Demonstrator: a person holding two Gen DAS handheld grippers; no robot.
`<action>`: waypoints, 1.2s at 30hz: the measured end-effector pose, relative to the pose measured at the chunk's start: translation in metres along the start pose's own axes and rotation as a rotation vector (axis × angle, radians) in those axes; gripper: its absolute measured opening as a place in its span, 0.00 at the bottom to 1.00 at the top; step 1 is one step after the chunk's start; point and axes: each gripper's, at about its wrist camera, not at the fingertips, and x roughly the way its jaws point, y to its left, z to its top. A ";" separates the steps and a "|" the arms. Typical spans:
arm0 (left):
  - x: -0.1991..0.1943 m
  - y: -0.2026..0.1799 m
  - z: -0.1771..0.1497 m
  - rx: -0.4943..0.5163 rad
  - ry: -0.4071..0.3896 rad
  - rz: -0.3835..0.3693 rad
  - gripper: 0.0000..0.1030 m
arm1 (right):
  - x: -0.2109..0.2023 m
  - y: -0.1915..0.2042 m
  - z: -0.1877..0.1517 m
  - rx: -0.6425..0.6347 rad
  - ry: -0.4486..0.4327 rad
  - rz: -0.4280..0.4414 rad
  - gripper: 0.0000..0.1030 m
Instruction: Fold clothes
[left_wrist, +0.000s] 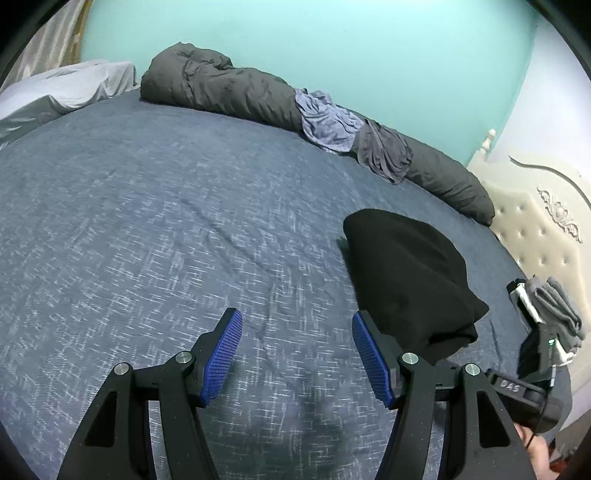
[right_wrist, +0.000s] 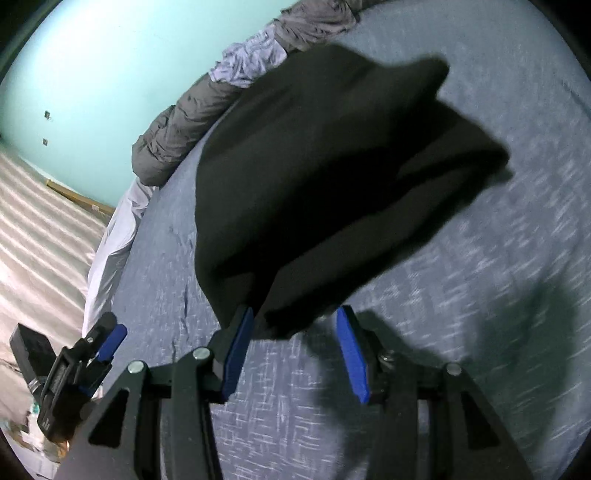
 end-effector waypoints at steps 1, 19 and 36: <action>-0.001 0.001 0.000 -0.003 -0.001 0.001 0.64 | 0.004 0.001 0.000 0.004 0.007 -0.002 0.46; -0.007 0.011 0.003 -0.017 -0.007 0.004 0.64 | 0.036 0.019 0.019 -0.069 0.013 -0.106 0.20; -0.007 -0.015 0.001 0.013 -0.012 -0.025 0.64 | -0.023 0.006 0.014 -0.108 -0.055 -0.101 0.05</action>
